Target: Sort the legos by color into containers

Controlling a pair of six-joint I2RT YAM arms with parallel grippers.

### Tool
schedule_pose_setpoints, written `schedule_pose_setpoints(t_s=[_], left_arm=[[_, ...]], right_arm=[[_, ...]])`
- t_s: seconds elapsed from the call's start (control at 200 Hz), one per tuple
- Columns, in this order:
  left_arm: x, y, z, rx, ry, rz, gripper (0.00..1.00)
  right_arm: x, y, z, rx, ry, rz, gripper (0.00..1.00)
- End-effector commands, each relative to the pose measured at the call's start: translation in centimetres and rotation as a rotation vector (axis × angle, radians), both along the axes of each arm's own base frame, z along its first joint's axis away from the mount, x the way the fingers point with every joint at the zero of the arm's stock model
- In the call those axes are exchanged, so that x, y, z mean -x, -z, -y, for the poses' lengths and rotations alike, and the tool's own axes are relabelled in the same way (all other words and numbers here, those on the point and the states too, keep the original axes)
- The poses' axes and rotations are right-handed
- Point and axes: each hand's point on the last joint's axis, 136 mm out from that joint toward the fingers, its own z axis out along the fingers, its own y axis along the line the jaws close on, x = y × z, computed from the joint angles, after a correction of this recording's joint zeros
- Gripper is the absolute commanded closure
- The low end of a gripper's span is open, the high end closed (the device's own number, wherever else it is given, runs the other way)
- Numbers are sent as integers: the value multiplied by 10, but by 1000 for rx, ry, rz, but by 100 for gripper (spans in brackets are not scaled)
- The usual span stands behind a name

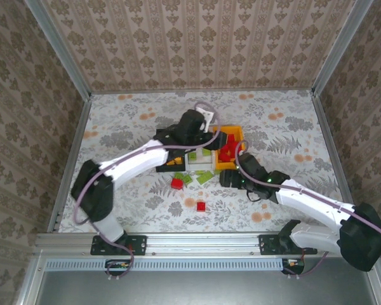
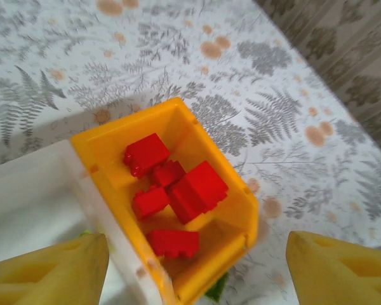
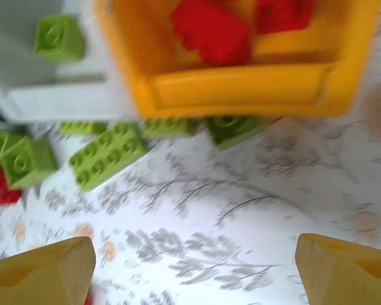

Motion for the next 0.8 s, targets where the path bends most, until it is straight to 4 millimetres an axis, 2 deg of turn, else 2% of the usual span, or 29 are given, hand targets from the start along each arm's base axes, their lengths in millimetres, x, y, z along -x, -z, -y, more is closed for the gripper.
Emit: schedule_pose_setpoints(t_s=[0.0, 0.09, 0.14, 0.225, 0.245, 0.32, 0.43, 0.53, 0.635, 0.795], left_arm=[[20, -20, -27, 78, -55, 52, 18], [41, -10, -59, 59, -115, 55, 9], [53, -6, -79, 48, -155, 65, 0], [70, 3, -119, 30, -244, 75, 0], [74, 6, -128, 26, -261, 71, 0], [86, 13, -163, 31, -339, 73, 0], [103, 28, -202, 35, -422, 52, 0], [114, 47, -225, 28, -477, 14, 0], [120, 64, -237, 18, -513, -21, 0], [121, 68, -240, 26, -519, -23, 0]], right_arm=[[13, 3, -35, -2, -152, -14, 16], [27, 14, -57, 49, -256, -38, 16], [33, 20, -68, 78, -302, -45, 16], [45, 24, -87, 107, -380, -42, 16], [48, 32, -90, 131, -395, -59, 16], [58, 38, -104, 161, -450, -61, 16], [64, 47, -112, 232, -472, -58, 16], [63, 57, -110, 293, -446, -77, 18], [61, 66, -106, 348, -422, -91, 23], [59, 71, -99, 380, -396, -97, 45]])
